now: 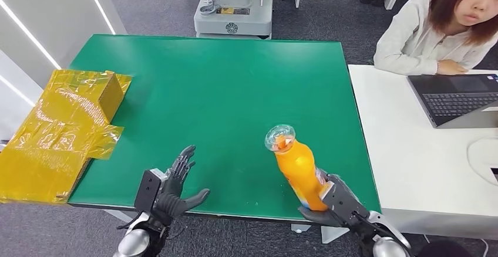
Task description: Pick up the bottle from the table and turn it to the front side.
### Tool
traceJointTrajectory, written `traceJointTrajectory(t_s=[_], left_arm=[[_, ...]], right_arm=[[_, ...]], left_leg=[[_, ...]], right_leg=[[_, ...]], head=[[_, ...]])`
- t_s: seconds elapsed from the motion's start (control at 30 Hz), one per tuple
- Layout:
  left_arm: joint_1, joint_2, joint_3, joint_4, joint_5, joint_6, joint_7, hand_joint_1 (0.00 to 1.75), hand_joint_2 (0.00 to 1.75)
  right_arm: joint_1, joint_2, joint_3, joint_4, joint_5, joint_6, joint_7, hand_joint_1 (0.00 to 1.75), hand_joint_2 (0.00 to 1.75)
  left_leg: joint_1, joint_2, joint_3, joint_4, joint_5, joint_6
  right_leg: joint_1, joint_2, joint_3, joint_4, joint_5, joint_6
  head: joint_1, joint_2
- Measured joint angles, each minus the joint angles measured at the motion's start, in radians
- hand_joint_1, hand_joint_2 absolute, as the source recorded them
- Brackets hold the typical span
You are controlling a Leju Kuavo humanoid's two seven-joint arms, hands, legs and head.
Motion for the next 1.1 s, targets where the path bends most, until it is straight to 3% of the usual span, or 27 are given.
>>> traceJointTrajectory(t_s=[0.33,0.63,0.83,1.1], left_arm=[[-0.205,0.008,-0.058,-0.081,0.101,-0.079,0.104,0.0,1.75],[-0.381,-0.021,-0.132,-0.09,0.263,-0.159,0.202,0.0,1.75],[-0.437,-0.031,-0.179,-0.09,0.454,-0.222,0.263,0.0,1.75],[-0.469,-0.026,-0.218,-0.071,0.488,-0.231,0.258,0.0,1.75]], right_arm=[[0.025,0.15,-0.085,-0.044,0.099,-0.153,-0.064,1.75,1.75],[-0.08,0.279,-0.08,0.016,0.197,-0.188,-0.055,1.75,1.75],[-0.208,0.353,-0.06,0.157,0.291,-0.185,-0.033,1.75,1.75],[-0.34,0.409,-0.056,0.301,0.374,-0.168,-0.018,1.75,1.75]], left_leg=[[0.0,0.0,0.0,0.0,0.001,-0.001],[0.0,0.001,0.0,0.0,0.001,-0.001],[0.0,0.002,0.0,0.0,0.002,-0.001],[0.0,0.002,0.0,0.0,0.002,-0.002]], right_leg=[[0.0,0.0,0.0,0.001,0.001,-0.001],[0.0,0.001,0.0,0.002,0.001,-0.001],[0.0,0.002,-0.001,0.002,0.001,-0.001],[0.0,0.003,-0.002,0.002,0.001,-0.001]], head=[[0.0,0.0],[0.0,0.0],[0.0,0.0],[0.0,0.0]])
